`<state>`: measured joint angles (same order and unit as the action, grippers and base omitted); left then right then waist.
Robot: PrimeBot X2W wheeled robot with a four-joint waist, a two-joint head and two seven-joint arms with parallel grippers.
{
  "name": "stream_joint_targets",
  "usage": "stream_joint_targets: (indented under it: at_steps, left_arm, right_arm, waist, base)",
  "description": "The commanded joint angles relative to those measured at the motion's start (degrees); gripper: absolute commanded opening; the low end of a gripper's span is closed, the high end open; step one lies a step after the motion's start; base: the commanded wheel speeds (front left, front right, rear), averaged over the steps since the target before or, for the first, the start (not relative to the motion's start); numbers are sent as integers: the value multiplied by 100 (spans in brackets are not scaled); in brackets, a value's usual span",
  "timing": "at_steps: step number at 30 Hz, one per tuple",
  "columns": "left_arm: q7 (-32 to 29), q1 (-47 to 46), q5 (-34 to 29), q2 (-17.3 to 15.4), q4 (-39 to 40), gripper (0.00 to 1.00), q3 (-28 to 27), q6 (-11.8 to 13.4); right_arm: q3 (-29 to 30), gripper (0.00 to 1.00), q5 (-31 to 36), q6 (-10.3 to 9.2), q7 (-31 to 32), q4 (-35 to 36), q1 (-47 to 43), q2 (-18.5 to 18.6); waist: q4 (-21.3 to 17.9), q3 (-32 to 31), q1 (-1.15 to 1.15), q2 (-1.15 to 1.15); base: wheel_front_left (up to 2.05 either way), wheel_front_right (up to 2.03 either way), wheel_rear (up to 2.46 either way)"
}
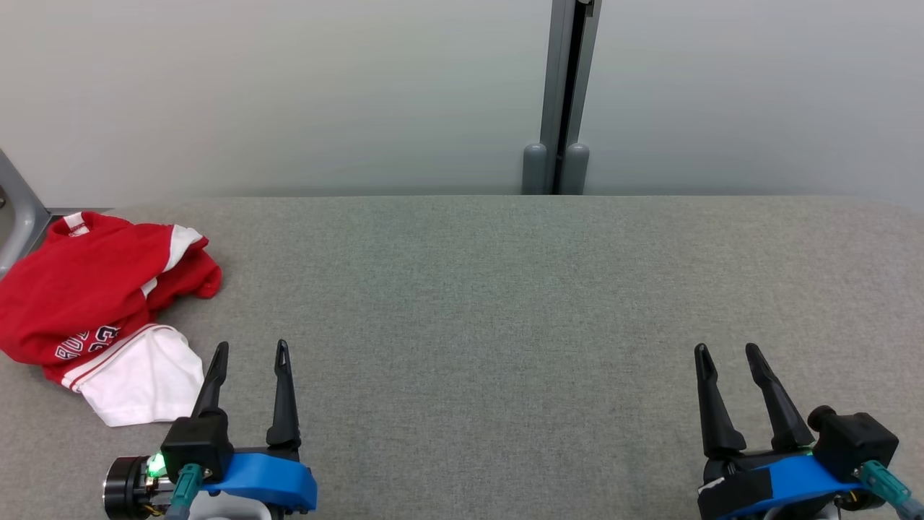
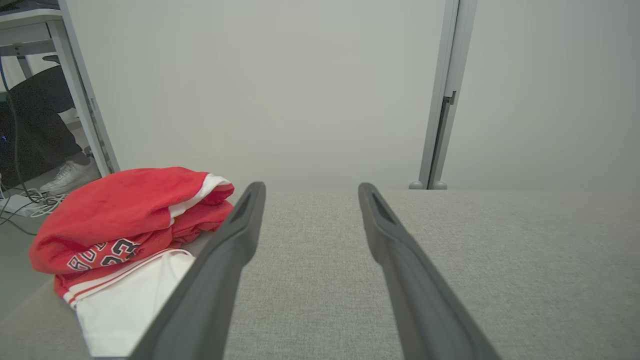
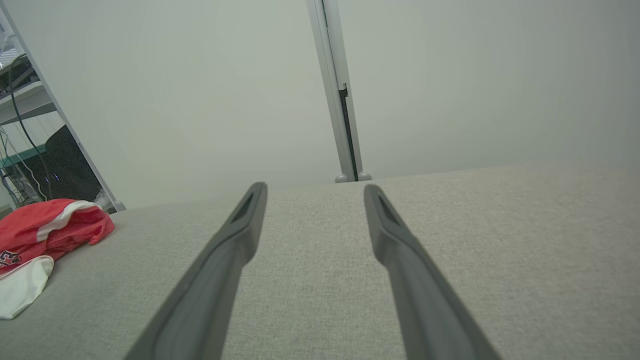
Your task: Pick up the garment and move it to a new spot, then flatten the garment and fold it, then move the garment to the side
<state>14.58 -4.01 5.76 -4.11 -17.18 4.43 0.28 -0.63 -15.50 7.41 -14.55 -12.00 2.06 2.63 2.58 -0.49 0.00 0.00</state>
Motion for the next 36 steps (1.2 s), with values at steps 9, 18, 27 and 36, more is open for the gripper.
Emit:
stream_joint_targets:
  at_steps: [9, 18, 27, 36]
  left_arm:
    - [70, -85, -55, -15, -75, 100, -2, 75]
    - [70, -46, 64, -5, -91, 100, -32, 128]
    - [70, -92, 110, -43, -135, 100, -1, 167]
    - [68, -115, 171, -148, -100, 100, -89, 247]
  right_arm:
    - [-11, 100, 217, 15, -71, -117, -82, 44]
    - [-20, 100, 192, 15, -70, -205, -85, 43]
    - [-11, 100, 177, 15, -70, -253, -59, 42]
    - [-52, 100, 148, 14, -69, -266, -57, 41]
  waist:
    - [29, -9, 0, 0]
    - [35, -20, 0, 0]
    - [90, -7, 0, 0]
    - [371, 23, 0, 0]
  base:
    - [0, 0, 0]
    - [0, 0, 0]
    - [0, 0, 0]
    - [0, 0, 0]
